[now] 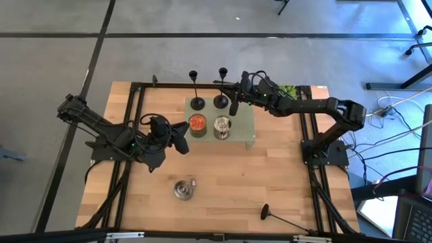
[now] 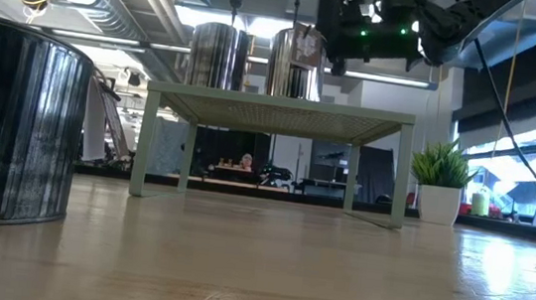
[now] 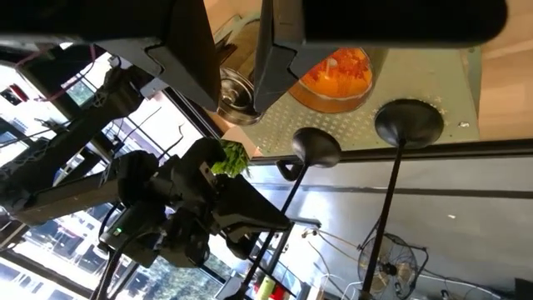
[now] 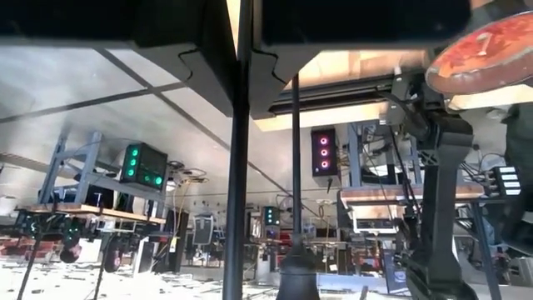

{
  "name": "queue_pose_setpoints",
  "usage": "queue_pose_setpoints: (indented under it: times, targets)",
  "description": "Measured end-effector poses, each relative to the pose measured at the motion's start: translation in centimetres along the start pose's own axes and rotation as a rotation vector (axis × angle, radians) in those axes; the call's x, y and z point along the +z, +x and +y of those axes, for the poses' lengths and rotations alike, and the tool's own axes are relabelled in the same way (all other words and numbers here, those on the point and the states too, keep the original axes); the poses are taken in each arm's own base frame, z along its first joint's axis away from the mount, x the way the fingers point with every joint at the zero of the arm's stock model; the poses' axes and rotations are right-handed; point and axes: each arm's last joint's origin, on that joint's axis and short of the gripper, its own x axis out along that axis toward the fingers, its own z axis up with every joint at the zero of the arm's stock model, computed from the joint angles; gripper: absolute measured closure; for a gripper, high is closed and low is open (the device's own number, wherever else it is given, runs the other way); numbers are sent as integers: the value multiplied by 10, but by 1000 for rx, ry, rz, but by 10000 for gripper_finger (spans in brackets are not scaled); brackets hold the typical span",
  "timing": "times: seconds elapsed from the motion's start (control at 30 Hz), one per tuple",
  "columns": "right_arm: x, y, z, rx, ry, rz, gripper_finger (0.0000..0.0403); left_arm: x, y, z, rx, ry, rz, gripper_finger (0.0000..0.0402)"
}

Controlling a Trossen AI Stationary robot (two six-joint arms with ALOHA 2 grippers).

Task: Pick & Place candle stick holders
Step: Put the top candle holder on the shelf aligned with the other candle holder

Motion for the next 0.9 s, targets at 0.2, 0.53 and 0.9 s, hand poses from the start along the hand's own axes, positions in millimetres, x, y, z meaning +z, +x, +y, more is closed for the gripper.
queue_pose_setpoints:
  times: [0.2, 0.53, 0.9]
  targets:
    - [-3, 0, -2, -6, 5, 32, 389, 0, 0, 0, 0, 0, 0, 332]
    - [-16, 7, -2, -6, 33, 51, 389, 0, 0, 0, 2, 4, -2, 332]
    - [-15, 7, -3, -30, 33, 43, 357, 0, 0, 0, 3, 4, -2, 332]
